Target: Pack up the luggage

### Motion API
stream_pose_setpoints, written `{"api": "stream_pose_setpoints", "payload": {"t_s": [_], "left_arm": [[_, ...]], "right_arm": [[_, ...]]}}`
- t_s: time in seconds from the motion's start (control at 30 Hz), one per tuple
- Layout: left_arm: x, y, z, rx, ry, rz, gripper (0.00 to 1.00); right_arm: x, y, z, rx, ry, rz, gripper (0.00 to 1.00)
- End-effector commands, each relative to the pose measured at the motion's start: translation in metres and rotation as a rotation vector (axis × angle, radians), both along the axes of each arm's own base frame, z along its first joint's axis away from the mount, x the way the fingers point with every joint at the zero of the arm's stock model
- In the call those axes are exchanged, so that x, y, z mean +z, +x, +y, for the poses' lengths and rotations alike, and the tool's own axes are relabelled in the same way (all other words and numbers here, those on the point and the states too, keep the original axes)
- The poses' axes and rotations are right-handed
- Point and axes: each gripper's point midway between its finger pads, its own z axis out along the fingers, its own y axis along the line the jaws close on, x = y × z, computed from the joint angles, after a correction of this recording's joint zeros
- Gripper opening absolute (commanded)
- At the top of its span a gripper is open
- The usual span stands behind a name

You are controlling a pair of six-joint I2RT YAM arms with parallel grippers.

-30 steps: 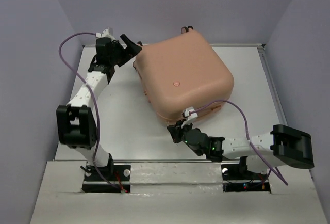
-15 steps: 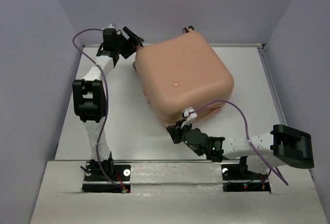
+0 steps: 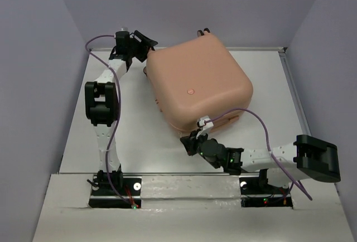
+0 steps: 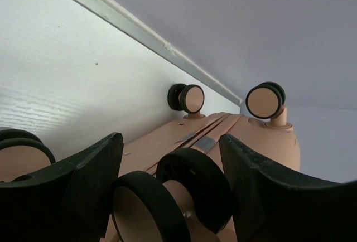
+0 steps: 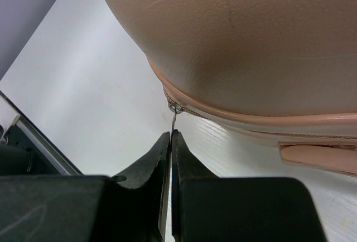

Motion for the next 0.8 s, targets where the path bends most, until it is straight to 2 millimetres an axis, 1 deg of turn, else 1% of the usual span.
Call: {"api": "stream_pose_setpoints", "payload": {"t_s": [0.0,0.03,0.07,0.1,0.17,0.2,0.3,0.4,0.47,0.5,0.57,0.6,0.67,0.7,0.73,0.77], "left_arm": [[0.068,0.006,-0.026,-0.067,-0.105,-0.152,0.75],[0.074,0.009,-0.027,-0.069,-0.11,-0.16,0.75],[0.075,0.01,-0.028,-0.073,-0.114,-0.159,0.76],[0.073,0.013,-0.031,-0.085,-0.126,-0.148,0.81],[0.073,0.015,-0.032,-0.088,-0.142,-0.14,0.85],[0.07,0.017,-0.033,-0.087,-0.149,-0.133,0.86],[0.072,0.019,-0.033,-0.087,-0.153,-0.137,0.88],[0.069,0.022,-0.035,-0.094,-0.159,-0.128,0.94],[0.068,0.026,-0.036,-0.104,-0.151,-0.125,0.95],[0.064,0.027,-0.037,-0.107,-0.149,-0.119,0.94],[0.063,0.027,-0.037,-0.104,-0.141,-0.12,0.64],[0.062,0.026,-0.036,-0.099,-0.137,-0.12,0.57],[0.064,0.024,-0.034,-0.101,-0.139,-0.134,0.32],[0.063,0.023,-0.033,-0.104,-0.139,-0.131,0.24],[0.056,0.021,-0.03,-0.106,-0.136,-0.117,0.08],[0.067,0.019,-0.027,-0.101,-0.133,-0.151,0.06]], "right_arm": [[-0.018,-0.042,0.017,0.179,-0.026,0.077,0.07],[-0.019,-0.042,0.017,0.177,-0.031,0.079,0.07],[-0.021,-0.042,0.016,0.175,-0.035,0.08,0.07],[-0.022,-0.042,0.016,0.174,-0.038,0.083,0.07],[-0.024,-0.042,0.016,0.173,-0.043,0.086,0.07],[-0.024,-0.042,0.017,0.172,-0.044,0.086,0.07],[-0.027,-0.042,0.018,0.175,-0.052,0.093,0.07],[-0.031,-0.042,0.02,0.177,-0.066,0.095,0.07],[-0.033,-0.042,0.021,0.177,-0.074,0.099,0.07],[-0.033,-0.043,0.022,0.178,-0.071,0.1,0.07],[-0.033,-0.042,0.02,0.174,-0.072,0.1,0.07],[-0.032,-0.042,0.019,0.171,-0.069,0.098,0.07],[-0.03,-0.043,0.018,0.177,-0.064,0.099,0.07],[-0.029,-0.044,0.017,0.178,-0.06,0.099,0.07],[-0.028,-0.04,0.015,0.167,-0.055,0.103,0.07],[-0.028,-0.041,0.014,0.17,-0.054,0.104,0.07]]}}
